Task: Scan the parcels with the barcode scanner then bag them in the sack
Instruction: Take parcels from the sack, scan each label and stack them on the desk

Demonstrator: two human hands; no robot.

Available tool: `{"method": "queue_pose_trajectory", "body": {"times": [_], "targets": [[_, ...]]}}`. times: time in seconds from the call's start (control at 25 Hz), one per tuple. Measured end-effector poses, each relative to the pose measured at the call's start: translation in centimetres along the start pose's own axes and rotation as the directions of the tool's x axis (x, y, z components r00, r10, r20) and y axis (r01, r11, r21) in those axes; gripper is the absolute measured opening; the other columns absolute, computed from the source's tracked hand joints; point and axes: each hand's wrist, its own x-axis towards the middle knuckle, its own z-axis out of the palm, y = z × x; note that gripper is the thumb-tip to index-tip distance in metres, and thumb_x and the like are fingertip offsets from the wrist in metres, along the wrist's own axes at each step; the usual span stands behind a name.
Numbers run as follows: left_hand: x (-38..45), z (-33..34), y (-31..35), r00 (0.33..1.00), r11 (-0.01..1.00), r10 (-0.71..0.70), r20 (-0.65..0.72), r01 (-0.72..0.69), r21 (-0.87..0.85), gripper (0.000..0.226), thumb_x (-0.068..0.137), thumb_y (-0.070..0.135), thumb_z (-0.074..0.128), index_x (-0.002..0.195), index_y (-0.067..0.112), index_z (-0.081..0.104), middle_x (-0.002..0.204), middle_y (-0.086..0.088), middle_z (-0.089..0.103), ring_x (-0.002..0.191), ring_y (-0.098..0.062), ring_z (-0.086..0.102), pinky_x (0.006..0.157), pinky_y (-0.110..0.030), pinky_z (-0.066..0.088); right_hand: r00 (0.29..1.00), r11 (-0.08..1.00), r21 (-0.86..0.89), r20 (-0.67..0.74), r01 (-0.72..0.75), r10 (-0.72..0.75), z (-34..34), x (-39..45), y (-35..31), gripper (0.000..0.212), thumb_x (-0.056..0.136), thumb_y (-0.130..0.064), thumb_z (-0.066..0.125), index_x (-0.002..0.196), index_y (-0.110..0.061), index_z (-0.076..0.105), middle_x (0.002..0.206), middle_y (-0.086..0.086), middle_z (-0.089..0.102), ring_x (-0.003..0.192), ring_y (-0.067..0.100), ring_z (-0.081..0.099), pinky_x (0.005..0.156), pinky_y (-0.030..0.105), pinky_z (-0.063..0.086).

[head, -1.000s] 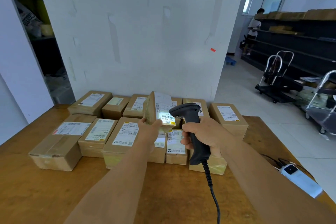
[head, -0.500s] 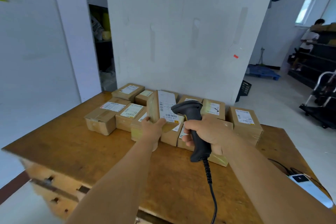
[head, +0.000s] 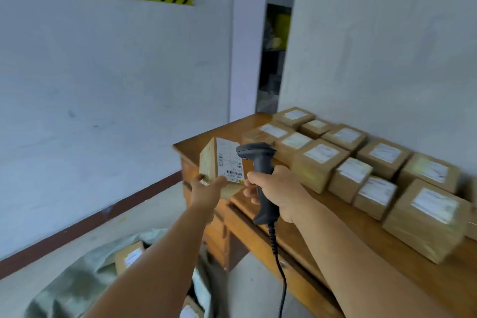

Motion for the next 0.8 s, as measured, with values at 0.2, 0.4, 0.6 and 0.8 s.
{"method": "queue_pose_trajectory", "body": {"times": [0.2,0.4,0.6,0.8], "targets": [[1.5,-14.5,-2.5,0.982,0.995,-0.072,-0.176,0.057,-0.087,0.086,0.066,0.026,0.075,0.139,0.016,0.031,0.121,-0.017,0.056,0.109,-0.033,0.058,0.099,-0.048,0.047,0.977,0.998,-0.067,0.214,0.006,0.009,14.2,3.0,2.0,0.007,0.090,-0.010,0.057,0.095,-0.005,0.060,0.081,0.011,0.063,0.059,0.012,0.060,0.058,0.028,0.046],[5.0,-28.7,-6.1,0.944,0.985,-0.160,-0.289,0.132,-0.115,0.081,0.073,0.020,0.076,0.140,0.017,0.030,0.124,-0.019,0.055,0.110,-0.033,0.057,0.099,-0.045,0.046,0.948,0.987,-0.156,0.307,-0.033,0.080,28.4,5.5,4.6,0.022,0.089,-0.017,0.057,0.108,-0.007,0.060,0.088,0.012,0.071,0.076,0.023,0.065,0.067,0.032,0.053],[8.2,-40.0,-9.7,0.866,0.963,-0.254,-0.431,0.269,-0.027,0.077,0.079,0.022,0.075,0.141,0.023,0.030,0.127,-0.016,0.053,0.107,-0.033,0.058,0.095,-0.046,0.050,0.938,0.979,-0.187,0.318,-0.079,0.136,38.0,8.5,7.3,0.002,0.089,-0.015,0.057,0.087,-0.014,0.056,0.081,0.006,0.068,0.078,0.021,0.065,0.071,0.034,0.052],[12.0,-46.6,-16.5,0.765,0.887,-0.298,-0.571,0.443,0.130,0.082,0.075,0.026,0.077,0.143,0.023,0.030,0.135,-0.015,0.042,0.109,-0.033,0.053,0.096,-0.048,0.048,0.919,0.962,-0.248,0.340,-0.118,0.200,44.5,12.6,12.6,0.017,0.088,-0.019,0.058,0.102,-0.009,0.056,0.078,0.003,0.066,0.080,0.024,0.066,0.075,0.038,0.052]]}}
